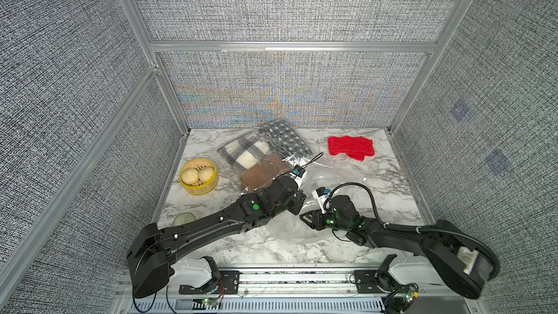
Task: Take the scarf out of the vacuum bag
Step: Take out the scarf from the vacuum bag.
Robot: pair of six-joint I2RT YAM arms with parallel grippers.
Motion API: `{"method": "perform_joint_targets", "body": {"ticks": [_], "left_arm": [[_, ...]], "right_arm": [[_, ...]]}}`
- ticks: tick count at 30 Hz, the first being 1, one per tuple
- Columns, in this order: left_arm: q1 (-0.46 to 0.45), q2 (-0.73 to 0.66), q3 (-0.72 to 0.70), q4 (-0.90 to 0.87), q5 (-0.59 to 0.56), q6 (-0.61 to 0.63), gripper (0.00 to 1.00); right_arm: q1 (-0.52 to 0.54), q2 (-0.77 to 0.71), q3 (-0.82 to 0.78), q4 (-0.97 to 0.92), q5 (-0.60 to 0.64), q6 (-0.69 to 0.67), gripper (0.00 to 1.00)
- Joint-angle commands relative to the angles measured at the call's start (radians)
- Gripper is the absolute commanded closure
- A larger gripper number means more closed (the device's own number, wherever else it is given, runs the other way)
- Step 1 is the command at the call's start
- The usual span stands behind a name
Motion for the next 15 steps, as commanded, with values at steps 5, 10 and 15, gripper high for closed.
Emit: {"method": "perform_joint_targets", "body": {"ticks": [5, 10, 15], "left_arm": [[-0.002, -0.055, 0.058, 0.033, 0.117, 0.06, 1.0], [-0.008, -0.063, 0.087, 0.023, 0.156, 0.072, 1.0], [-0.008, -0.07, 0.073, -0.006, 0.125, 0.092, 1.0]], "right_arm": [[0.019, 0.25, 0.135, 0.266, 0.077, 0.061, 0.57], [0.02, 0.337, 0.238, 0.23, 0.135, 0.085, 0.45], [0.025, 0.373, 0.298, 0.238, 0.132, 0.117, 0.3]]}}
